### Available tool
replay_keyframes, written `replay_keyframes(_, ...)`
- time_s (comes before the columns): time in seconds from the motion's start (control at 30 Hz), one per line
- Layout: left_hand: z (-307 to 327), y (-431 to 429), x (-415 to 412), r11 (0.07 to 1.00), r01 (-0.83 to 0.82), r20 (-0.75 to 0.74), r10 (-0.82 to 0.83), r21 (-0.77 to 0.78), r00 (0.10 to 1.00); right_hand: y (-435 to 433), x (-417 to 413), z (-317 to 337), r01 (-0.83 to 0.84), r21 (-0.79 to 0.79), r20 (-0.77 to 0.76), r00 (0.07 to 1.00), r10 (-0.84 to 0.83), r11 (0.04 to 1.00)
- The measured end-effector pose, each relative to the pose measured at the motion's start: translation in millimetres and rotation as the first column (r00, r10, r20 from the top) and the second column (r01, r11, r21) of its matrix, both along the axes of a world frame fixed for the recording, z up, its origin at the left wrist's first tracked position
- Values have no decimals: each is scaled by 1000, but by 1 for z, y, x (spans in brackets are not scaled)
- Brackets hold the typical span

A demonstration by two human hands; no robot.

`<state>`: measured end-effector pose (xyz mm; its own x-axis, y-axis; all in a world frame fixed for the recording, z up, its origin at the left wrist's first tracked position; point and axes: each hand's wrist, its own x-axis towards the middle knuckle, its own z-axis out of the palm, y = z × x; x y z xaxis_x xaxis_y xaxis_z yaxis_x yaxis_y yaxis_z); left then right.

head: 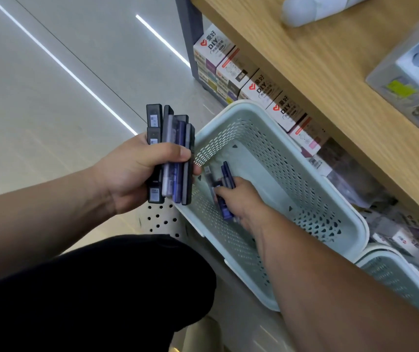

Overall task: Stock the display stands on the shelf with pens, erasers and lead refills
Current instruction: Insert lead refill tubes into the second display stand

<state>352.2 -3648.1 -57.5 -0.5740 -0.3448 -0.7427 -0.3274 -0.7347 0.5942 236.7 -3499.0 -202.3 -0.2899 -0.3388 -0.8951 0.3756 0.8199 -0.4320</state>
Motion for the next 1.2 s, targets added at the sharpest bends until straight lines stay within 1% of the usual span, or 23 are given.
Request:
replay_keyframes(0.07,0,0,0,1000,-9,0,9,2,1000,-2,4,-2,-3,-2,13,1000,3,1000)
replay_keyframes(0.13,0,-1,-1,1000,-18,3,17,12,1000,-3,5,-5,-41,8,32,999,41,999)
replay_keyframes(0.27,-1,1,-2,1000,-15,-7,15,9,1000,-3,2,-5,-242,107,-6,970,244,964)
replay_keyframes(0.3,-1,0,-1,1000,-15,-10,15,9,1000,-3,1,-4,-269,122,-10,962,272,955)
replay_keyframes(0.43,-1,0,-2,1000,-20,-10,20,12,1000,-5,-2,2,-301,114,7,953,302,947)
replay_keyframes(0.53,-1,0,-2,1000,-21,-12,21,12,1000,-6,-4,4,-357,103,-27,932,362,928)
replay_keyframes(0.6,-1,0,-2,1000,-16,-19,17,7,1000,-4,-3,6,-358,92,-34,932,362,929)
replay_keyframes(0.73,-1,0,-2,1000,0,-32,0,5,999,4,-4,14,-281,34,-2,960,281,959)
replay_keyframes(0.87,1,-1,-2,998,-29,-22,31,62,999,20,-7,26,-230,-12,79,970,230,973)
replay_keyframes(0.97,5,-3,-2,993,-58,3,58,100,998,34,-5,40,-182,-40,60,981,184,982)
replay_keyframes(1.07,16,-4,-3,990,-28,16,26,137,1000,42,-5,64,-19,-106,21,1000,21,994)
replay_keyframes(1.13,30,-6,-8,985,53,-23,-50,166,998,42,-11,91,87,-168,-9,996,-89,982)
replay_keyframes(1.2,53,-8,-16,971,155,-87,-141,182,986,42,-21,127,191,-254,-9,980,-200,948)
